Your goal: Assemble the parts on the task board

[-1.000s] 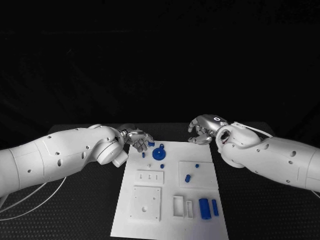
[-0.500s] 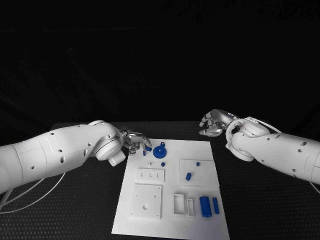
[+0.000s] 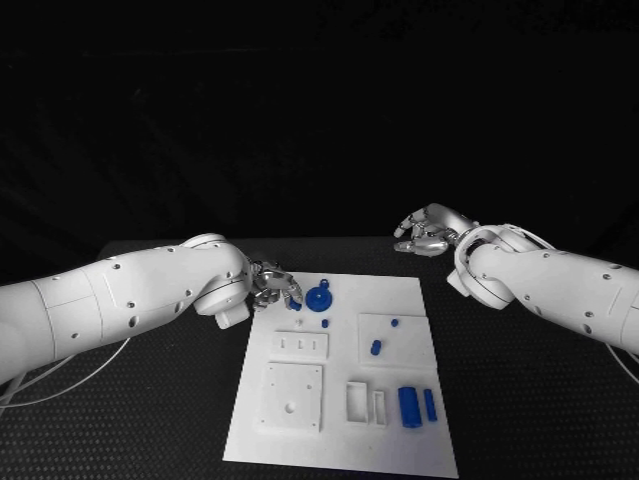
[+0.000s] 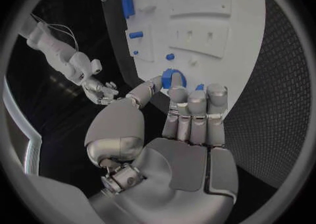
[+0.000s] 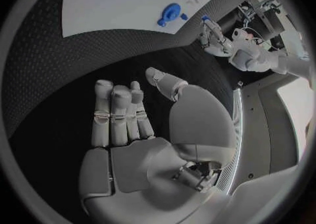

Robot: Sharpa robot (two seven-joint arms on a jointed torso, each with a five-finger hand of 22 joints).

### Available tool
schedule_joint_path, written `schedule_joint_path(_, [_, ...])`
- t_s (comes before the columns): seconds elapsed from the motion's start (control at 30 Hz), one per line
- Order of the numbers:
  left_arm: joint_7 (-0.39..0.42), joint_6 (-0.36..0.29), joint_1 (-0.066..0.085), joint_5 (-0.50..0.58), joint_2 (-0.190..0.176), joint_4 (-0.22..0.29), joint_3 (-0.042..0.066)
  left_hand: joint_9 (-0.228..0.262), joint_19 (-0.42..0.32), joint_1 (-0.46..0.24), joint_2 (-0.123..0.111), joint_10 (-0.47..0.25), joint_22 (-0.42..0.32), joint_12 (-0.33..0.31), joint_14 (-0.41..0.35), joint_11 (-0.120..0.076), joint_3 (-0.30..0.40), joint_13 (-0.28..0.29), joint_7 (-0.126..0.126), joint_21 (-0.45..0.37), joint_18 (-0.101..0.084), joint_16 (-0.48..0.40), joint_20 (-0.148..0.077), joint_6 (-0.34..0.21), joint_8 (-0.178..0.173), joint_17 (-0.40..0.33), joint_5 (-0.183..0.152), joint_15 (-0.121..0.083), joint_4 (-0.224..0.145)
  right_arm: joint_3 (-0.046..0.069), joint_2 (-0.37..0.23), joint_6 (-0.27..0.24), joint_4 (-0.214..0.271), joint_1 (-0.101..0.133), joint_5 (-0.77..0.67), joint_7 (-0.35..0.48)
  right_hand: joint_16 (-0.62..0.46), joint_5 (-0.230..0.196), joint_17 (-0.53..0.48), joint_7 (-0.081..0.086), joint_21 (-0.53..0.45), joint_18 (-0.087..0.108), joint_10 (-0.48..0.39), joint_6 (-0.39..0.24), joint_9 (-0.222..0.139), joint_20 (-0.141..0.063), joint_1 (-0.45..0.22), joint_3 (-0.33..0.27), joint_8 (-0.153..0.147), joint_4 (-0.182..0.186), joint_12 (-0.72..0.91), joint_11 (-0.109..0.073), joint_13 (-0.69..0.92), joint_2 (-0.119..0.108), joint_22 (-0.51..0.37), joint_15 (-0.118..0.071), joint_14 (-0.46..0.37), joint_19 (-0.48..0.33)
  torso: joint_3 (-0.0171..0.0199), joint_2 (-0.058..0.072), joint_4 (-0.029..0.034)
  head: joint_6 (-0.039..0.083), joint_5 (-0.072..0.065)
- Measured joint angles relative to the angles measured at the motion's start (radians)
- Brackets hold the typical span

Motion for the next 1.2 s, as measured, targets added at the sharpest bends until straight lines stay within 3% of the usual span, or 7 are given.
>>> schedule_joint_path(0.23, [-0.015,0.019,0.001,-0.066,0.008,0.017,-0.004,0.006,0.016,0.0,0.0,0.002,0.0,-0.002,0.012,-0.002,0.002,0.003,-0.004,0.02,0.002,0.005,-0.009,-0.003,-0.01,0.004,-0.013,-0.006,0.002,0.0,0.008,0.01,-0.034,0.003,0.175,0.108,-0.283,-0.003,-0.159,0.047,-0.236,0.001,-0.185,-0.059,0.003,0.086,-0.02,0.018,-0.018,-0.038,-0.239,0.057,-0.204,0.031,-0.093,0.078,-0.204,-0.24,-0.0003,0.0,0.0022,-0.006,-0.003])
schedule_joint_path(0.4, [-0.02,0.031,0.003,-0.081,0.007,0.029,-0.02,0.015,0.023,0.0,0.0,0.002,0.0,-0.031,0.014,-0.002,0.008,-0.001,-0.004,0.05,0.003,-0.023,-0.006,-0.004,-0.023,-0.007,-0.021,-0.005,0.008,0.001,0.012,0.042,-0.058,0.006,0.301,0.153,-0.531,0.024,-0.317,0.04,-0.398,-0.061,-0.156,-0.094,0.004,0.143,-0.015,0.003,-0.014,-0.079,-0.543,0.098,-0.516,0.063,-0.161,0.17,-0.306,-0.42,-0.0002,0.0,0.0035,-0.01,-0.004])
schedule_joint_path(0.57, [-0.026,0.048,0.005,-0.085,0.009,0.034,-0.024,0.049,0.034,0.0,0.0,0.002,0.0,-0.079,0.018,-0.002,0.015,-0.02,-0.007,0.042,0.003,-0.072,-0.002,-0.007,-0.032,-0.033,-0.042,-0.007,0.015,0.001,0.012,0.069,-0.065,0.007,0.385,0.177,-0.651,0.044,-0.411,0.041,-0.515,-0.061,-0.064,-0.1,0.003,0.175,-0.016,-0.039,-0.001,-0.106,-0.699,0.107,-0.715,0.084,-0.251,0.185,-0.282,-0.424,-0.0001,0.0,0.0036,-0.014,-0.005])
schedule_joint_path(0.6, [-0.027,0.052,0.005,-0.086,0.009,0.036,-0.026,0.049,0.049,0.0,0.0,0.002,-0.001,-0.084,0.021,-0.002,0.015,-0.022,-0.007,0.043,0.003,-0.077,-0.017,-0.007,-0.033,-0.036,-0.042,-0.008,0.016,0.001,0.012,0.072,-0.065,0.007,0.393,0.18,-0.659,0.044,-0.418,0.041,-0.526,-0.061,-0.054,-0.1,0.0,0.177,-0.014,-0.044,-0.001,-0.106,-0.709,0.108,-0.732,0.086,-0.259,0.185,-0.277,-0.421,-0.0001,0.0,0.0035,-0.014,-0.005])
schedule_joint_path(0.63, [-0.029,0.057,0.005,-0.086,0.01,0.037,-0.027,0.049,0.113,0.0,0.0,0.002,-0.004,-0.09,0.021,-0.002,0.012,-0.024,-0.009,0.043,-0.041,-0.083,-0.076,-0.008,-0.033,-0.04,-0.046,-0.008,0.018,0.001,0.013,0.075,-0.065,0.007,0.4,0.183,-0.666,0.044,-0.422,0.043,-0.533,-0.061,-0.048,-0.102,-0.002,0.178,-0.012,-0.043,-0.001,-0.106,-0.716,0.111,-0.746,0.088,-0.264,0.185,-0.277,-0.42,-0.0002,0.0,0.0035,-0.014,-0.004])
schedule_joint_path(0.7, [-0.032,0.068,0.005,-0.086,0.01,0.041,-0.03,0.049,0.114,0.0,0.0,0.005,-0.01,-0.097,0.023,-0.005,0.01,-0.025,-0.009,0.043,-0.041,-0.089,-0.086,-0.009,-0.035,-0.045,-0.046,-0.009,0.021,0.001,0.013,0.08,-0.064,0.007,0.412,0.188,-0.668,0.044,-0.425,0.046,-0.537,-0.061,-0.045,-0.105,-0.005,0.178,-0.012,-0.043,-0.001,-0.106,-0.719,0.114,-0.758,0.088,-0.268,0.185,-0.277,-0.42,-0.0004,0.0,0.0029,-0.016,-0.003])
schedule_joint_path(1.2, [-0.045,0.078,0.004,-0.079,0.026,0.038,-0.039,0.08,0.114,0.0,0.0,0.008,-0.022,-0.113,0.027,-0.003,0.007,-0.026,-0.009,0.038,-0.041,-0.1,-0.086,-0.009,-0.05,-0.054,-0.029,-0.01,0.024,0.002,0.018,0.101,-0.054,0.008,0.441,0.202,-0.681,0.048,-0.432,0.049,-0.549,-0.061,-0.039,-0.108,-0.011,0.185,-0.012,-0.057,-0.001,-0.103,-0.728,0.119,-0.786,0.088,-0.271,0.188,-0.273,-0.42,-0.0013,0.0,0.0017,-0.03,-0.003])
